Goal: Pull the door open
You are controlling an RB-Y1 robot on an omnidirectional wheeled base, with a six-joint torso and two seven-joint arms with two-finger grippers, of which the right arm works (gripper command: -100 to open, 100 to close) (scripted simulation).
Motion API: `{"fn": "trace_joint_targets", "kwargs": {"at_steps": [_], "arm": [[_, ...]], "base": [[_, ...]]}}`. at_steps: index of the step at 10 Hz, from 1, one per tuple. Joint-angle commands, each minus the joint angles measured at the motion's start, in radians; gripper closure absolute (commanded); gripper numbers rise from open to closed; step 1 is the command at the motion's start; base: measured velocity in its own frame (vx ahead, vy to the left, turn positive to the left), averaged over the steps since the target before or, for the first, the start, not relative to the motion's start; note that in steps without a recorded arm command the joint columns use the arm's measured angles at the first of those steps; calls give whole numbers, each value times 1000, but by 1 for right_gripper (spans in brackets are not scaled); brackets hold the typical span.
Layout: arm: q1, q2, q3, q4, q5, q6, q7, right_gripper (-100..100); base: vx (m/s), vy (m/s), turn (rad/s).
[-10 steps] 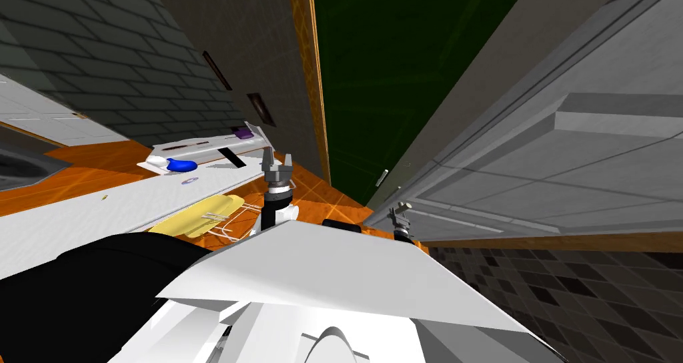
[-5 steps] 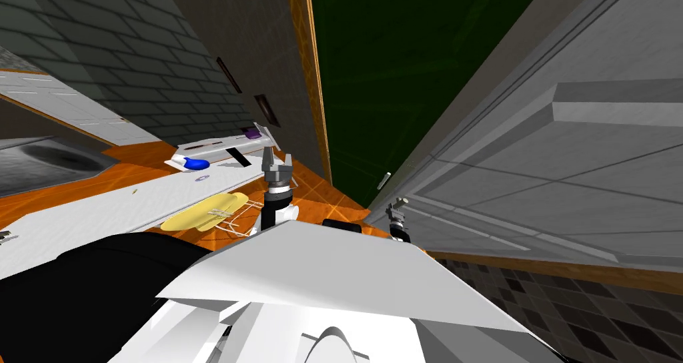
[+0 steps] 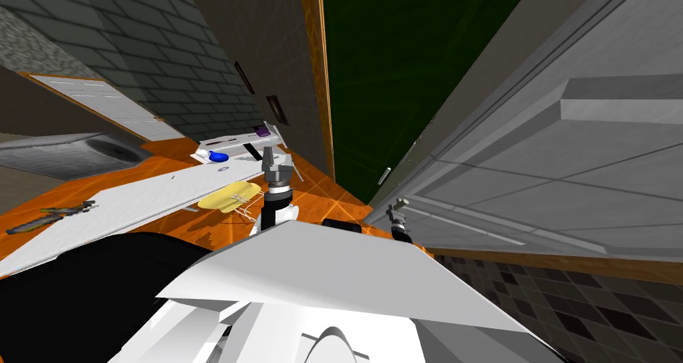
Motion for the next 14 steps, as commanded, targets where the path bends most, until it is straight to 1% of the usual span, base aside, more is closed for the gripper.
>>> {"fn": "trace_joint_targets", "kwargs": {"at_steps": [1,4,5,6,8,9,11,13,14], "arm": [[6,-20,31,-4,12,-24,-27,100],[18,-50,71,-13,27,-52,-62,100],[13,-41,67,2,25,-43,-58,100],[24,-57,92,6,35,-66,-81,100],[32,-75,113,6,42,-88,-101,100],[38,-89,130,6,48,-107,-117,100],[47,-112,157,7,58,-135,-142,100],[54,-129,177,7,66,-157,-161,100],[55,-120,172,12,63,-144,-152,100]], "base": [[-252,-49,171],[-256,-58,121],[-112,-9,20],[-171,-24,152],[-274,-56,140],[-248,-62,157],[-255,-38,139],[-241,-61,96],[-100,-20,13]]}}
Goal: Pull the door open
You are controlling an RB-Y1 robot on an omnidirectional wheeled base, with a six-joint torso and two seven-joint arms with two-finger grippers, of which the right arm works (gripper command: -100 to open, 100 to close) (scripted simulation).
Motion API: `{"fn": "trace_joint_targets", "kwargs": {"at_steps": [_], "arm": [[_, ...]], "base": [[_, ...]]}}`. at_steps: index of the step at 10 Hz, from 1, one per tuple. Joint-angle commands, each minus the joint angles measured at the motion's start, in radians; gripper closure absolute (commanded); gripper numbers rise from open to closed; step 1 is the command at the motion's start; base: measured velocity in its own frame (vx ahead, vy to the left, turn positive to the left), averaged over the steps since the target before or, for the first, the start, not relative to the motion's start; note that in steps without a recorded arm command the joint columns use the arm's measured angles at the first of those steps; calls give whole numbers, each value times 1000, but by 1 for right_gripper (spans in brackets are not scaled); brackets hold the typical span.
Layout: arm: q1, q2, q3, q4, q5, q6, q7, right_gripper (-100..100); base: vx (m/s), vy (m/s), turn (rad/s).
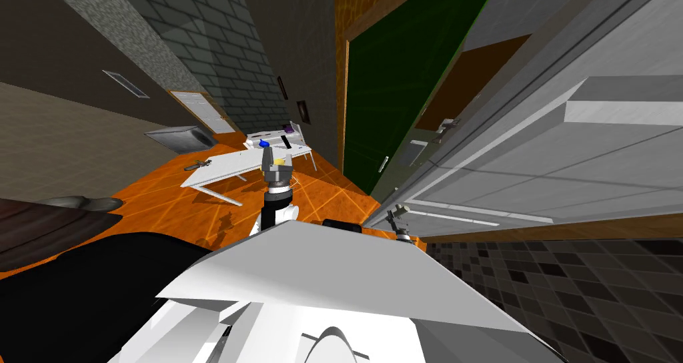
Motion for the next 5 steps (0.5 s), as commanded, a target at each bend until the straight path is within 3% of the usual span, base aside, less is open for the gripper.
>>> {"fn": "trace_joint_targets", "kwargs": {"at_steps": [1,5], "arm": [[3,-9,14,4,6,-18,-11,100],[10,-32,51,15,24,-67,-40,100]], "base": [[-130,-36,95],[-210,-55,128]]}}
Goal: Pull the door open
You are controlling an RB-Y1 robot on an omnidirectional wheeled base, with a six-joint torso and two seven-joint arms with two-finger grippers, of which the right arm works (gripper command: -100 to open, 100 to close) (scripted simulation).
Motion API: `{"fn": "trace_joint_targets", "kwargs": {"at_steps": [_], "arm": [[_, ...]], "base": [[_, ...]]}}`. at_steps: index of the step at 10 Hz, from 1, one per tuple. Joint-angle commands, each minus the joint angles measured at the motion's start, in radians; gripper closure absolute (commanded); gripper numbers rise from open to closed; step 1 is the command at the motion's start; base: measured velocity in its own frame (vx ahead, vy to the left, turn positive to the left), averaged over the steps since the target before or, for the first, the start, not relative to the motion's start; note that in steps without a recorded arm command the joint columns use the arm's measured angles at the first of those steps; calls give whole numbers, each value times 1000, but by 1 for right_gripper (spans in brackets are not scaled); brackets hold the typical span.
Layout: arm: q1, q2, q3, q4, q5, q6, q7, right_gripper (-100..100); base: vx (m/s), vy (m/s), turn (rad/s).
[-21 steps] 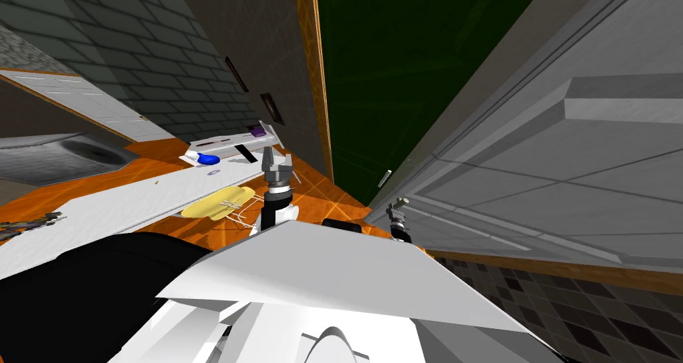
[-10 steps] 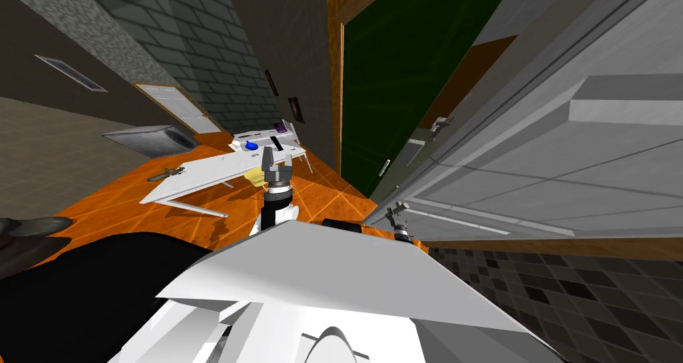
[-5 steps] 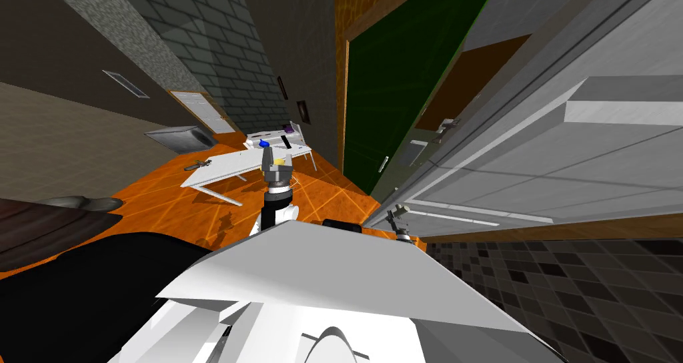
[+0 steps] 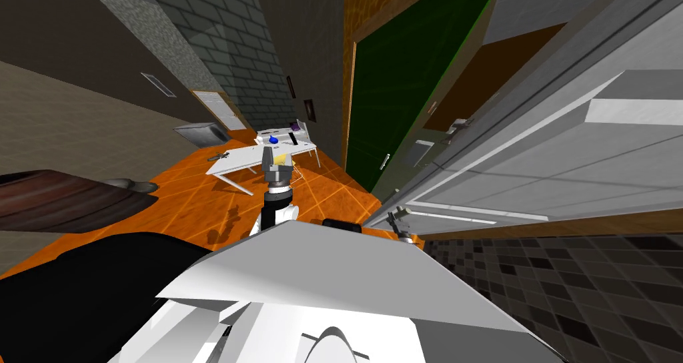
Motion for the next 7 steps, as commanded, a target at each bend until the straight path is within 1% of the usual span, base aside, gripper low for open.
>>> {"fn": "trace_joint_targets", "kwargs": {"at_steps": [1,4,5,6,7], "arm": [[8,-10,18,-12,9,-23,-8,100],[14,-29,47,-4,22,-61,-31,100],[15,-33,54,-2,25,-70,-36,100],[15,-29,50,3,23,-56,-33,100],[16,-19,67,29,31,-84,-44,100]], "base": [[-207,-79,137],[-219,-83,106],[-212,-88,103],[-84,-44,21],[24,28,14]]}}
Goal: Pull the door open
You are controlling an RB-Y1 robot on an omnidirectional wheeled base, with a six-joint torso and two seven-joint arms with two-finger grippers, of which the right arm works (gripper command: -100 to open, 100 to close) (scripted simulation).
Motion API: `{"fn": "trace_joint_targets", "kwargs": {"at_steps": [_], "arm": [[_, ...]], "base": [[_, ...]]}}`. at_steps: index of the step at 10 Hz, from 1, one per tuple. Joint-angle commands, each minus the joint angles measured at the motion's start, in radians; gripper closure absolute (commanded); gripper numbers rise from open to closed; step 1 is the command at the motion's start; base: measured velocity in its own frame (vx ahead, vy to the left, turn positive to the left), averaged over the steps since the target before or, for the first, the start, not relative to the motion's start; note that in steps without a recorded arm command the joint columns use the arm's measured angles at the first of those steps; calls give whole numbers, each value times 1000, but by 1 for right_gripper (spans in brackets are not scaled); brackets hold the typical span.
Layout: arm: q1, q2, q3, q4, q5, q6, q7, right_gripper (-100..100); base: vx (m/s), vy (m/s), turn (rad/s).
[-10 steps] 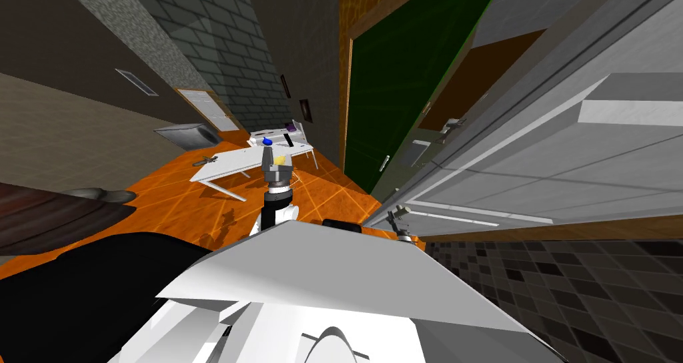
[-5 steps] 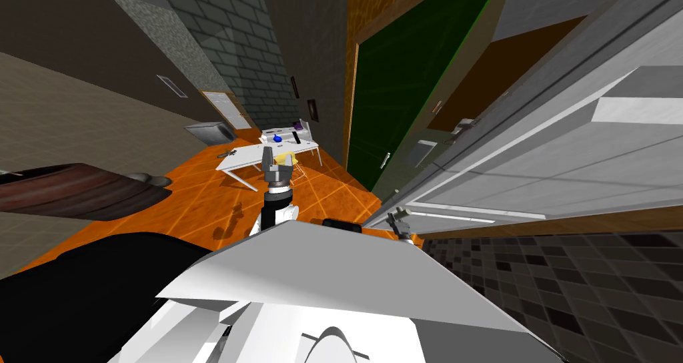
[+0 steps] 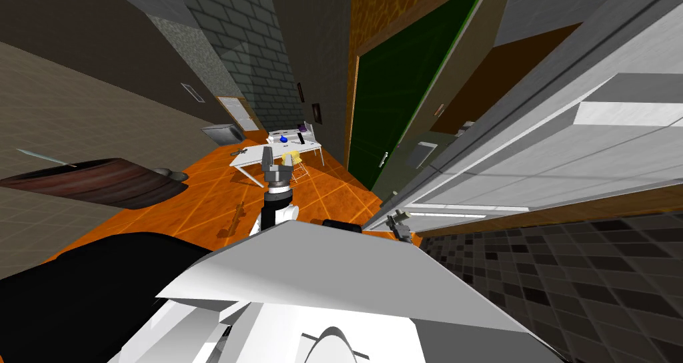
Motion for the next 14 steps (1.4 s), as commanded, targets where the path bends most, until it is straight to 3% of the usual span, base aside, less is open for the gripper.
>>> {"fn": "trace_joint_targets", "kwargs": {"at_steps": [1,6,9,12,14], "arm": [[-5,9,11,18,6,-29,-11,100],[-8,30,43,82,22,-104,-37,100],[-9,47,69,138,35,-169,-59,100],[-9,53,80,161,40,-195,-68,100],[-9,53,80,161,40,-195,-68,100]], "base": [[57,54,8],[61,68,27],[58,49,18],[24,13,4],[-3,-7,7]]}}
